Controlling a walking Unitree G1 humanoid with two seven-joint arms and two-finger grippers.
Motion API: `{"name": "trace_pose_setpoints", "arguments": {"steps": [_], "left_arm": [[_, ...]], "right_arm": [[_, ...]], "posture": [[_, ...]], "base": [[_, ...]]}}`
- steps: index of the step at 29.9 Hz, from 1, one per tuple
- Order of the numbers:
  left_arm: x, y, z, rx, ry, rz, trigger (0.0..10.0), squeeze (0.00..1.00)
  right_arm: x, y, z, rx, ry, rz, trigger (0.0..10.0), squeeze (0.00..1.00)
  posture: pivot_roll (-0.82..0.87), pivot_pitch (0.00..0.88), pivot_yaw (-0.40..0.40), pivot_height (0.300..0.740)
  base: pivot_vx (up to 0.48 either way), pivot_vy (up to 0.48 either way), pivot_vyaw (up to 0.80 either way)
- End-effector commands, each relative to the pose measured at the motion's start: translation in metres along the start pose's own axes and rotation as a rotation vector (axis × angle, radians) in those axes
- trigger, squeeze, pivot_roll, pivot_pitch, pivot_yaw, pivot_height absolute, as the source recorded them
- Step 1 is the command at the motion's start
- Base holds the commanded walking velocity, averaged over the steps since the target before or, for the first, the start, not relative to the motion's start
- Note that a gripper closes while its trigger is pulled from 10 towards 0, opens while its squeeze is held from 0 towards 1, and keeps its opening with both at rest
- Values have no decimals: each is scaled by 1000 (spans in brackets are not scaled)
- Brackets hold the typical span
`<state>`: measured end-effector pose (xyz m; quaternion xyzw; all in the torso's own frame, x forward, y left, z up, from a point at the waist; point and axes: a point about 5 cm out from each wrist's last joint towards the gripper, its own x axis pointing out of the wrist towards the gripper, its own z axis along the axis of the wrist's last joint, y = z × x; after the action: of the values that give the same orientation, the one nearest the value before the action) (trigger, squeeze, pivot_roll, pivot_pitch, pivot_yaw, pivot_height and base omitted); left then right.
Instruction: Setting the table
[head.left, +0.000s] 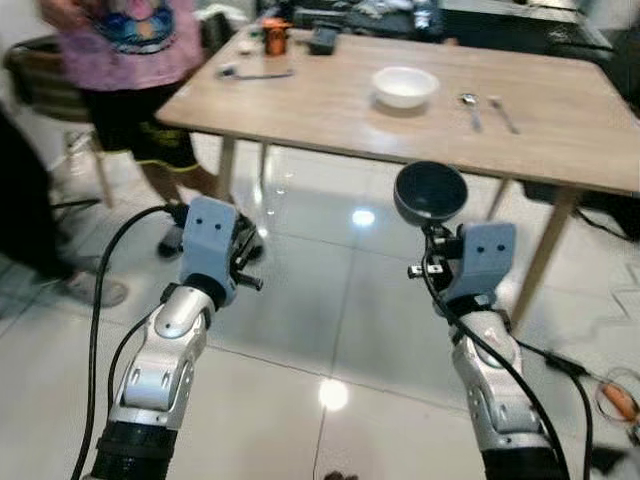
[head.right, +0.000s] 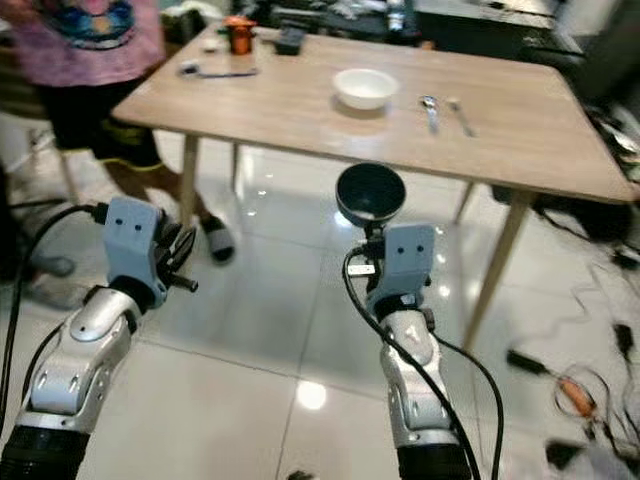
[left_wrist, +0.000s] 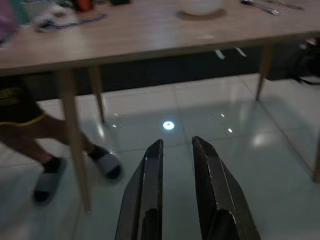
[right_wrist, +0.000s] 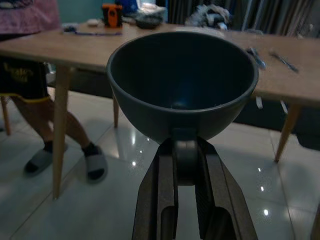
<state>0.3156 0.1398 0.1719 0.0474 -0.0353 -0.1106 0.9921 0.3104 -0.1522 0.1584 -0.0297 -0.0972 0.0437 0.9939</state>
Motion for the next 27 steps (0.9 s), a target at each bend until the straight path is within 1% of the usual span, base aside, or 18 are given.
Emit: {"name": "trace_pose_setpoints", "arguments": {"steps": [1, 9, 15, 17, 19, 20, 24, 27], "left_arm": [[-2, -4, -3, -16, 12, -7, 10000, 0], [-2, -2, -4, -14, 17, 10, 10000, 0], [-1, 2, -1, -10, -7, 55, 10000, 0], [1, 4, -2, 12, -1, 95, 10000, 0], [2, 5, -3, 13, 3, 114, 10000, 0], [3, 6, -2, 18, 3, 135, 10000, 0], [3, 6, -2, 23, 3, 141, 10000, 0], [3, 7, -2, 24, 3, 142, 10000, 0]], "right_arm": [[0, -5, 1, 0, -5, -11, 10000, 0], [1, -3, 1, 1, -4, -7, 10000, 0], [2, -2, 2, 6, -8, -6, 10000, 0], [3, 1, 5, 16, -29, 11, 10000, 0], [4, 4, 6, 25, -39, 19, 10000, 0], [5, 7, 9, 30, -52, 36, 10000, 0], [6, 11, 10, 34, -53, 49, 10000, 0], [6, 11, 10, 35, -53, 50, 10000, 0]], "posture": [[-19, 38, 67, 740], [-18, 40, 64, 740], [-17, 42, 63, 740], [-13, 43, 61, 740], [-13, 43, 60, 740], [-12, 42, 59, 740], [-6, 39, 53, 740], [-6, 39, 53, 740]], "base": [[0, 0, -800], [0, 0, -800], [0, 0, -800], [379, 0, -266], [480, 0, 0], [480, 0, 0], [480, 0, 0], [480, 0, 0]]}}
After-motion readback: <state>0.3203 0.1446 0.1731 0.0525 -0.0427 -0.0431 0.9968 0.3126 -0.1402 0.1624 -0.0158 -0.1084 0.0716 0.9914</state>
